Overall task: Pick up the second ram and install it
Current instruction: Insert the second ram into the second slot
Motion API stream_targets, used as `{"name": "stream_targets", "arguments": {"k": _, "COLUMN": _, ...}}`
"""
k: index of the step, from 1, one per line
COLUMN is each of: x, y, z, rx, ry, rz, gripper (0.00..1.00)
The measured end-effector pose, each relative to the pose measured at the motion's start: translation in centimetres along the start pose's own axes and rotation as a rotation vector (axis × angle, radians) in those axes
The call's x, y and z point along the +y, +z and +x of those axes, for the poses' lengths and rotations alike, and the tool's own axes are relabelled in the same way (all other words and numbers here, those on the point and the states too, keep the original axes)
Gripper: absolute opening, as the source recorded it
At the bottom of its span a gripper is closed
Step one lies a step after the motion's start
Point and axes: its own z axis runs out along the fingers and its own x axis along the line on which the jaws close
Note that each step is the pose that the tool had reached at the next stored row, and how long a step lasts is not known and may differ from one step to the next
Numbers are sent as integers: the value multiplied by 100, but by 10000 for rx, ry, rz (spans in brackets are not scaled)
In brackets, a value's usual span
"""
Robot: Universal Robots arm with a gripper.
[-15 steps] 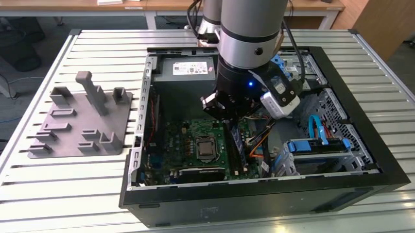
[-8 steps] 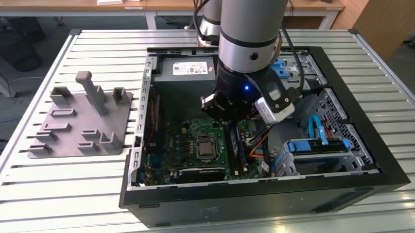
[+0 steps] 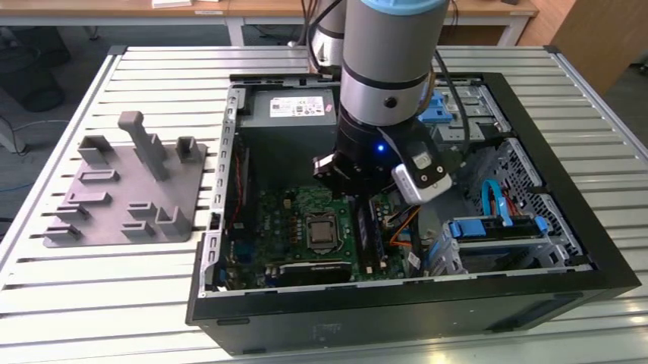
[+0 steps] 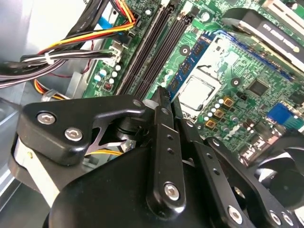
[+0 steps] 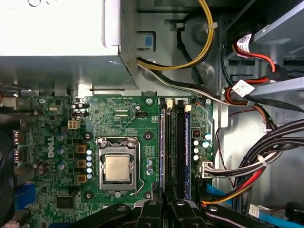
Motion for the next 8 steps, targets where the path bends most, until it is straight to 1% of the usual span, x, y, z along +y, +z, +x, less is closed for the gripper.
{"name": "stream_targets", "arguments": {"k": 5, "x": 0, "y": 82, "z": 0, "rx": 0, "ry": -1, "rz": -1, "gripper": 14}}
{"name": "stream_targets", "arguments": {"k": 8, "x": 0, "y": 81, "z": 0, "rx": 0, "ry": -3, "rz": 1, "gripper": 14}}
